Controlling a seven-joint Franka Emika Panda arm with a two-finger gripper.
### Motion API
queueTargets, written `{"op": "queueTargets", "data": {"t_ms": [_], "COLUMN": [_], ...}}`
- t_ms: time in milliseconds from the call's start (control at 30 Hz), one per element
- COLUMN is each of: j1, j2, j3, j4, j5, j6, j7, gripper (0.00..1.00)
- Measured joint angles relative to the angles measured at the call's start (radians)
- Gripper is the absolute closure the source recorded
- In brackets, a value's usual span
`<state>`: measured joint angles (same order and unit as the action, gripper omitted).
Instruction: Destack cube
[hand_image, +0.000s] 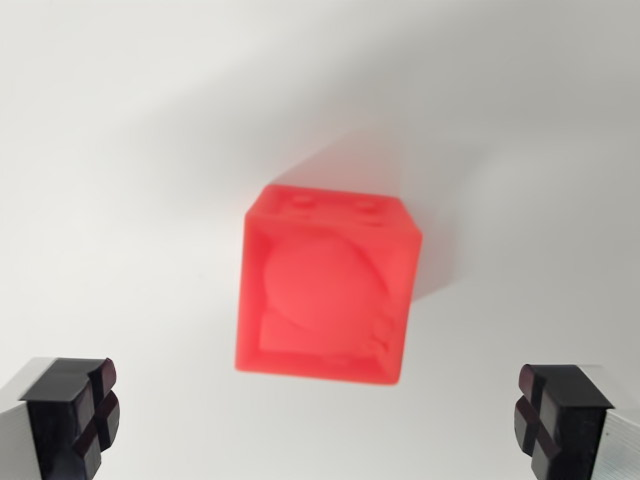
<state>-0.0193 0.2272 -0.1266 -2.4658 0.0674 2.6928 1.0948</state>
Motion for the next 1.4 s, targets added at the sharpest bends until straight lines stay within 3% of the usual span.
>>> {"op": "queueTargets", "data": {"t_ms": [733,1400], "j1": [0.002,0.002], "j2": [-0.198,-0.331], "j3": [-0.009,-0.009], "j4": [0.008,0.065], "j5": [-0.058,-0.080], "j6": [-0.203,-0.391], "j7": [0.041,0.059], "gripper": [0.00,0.00]}}
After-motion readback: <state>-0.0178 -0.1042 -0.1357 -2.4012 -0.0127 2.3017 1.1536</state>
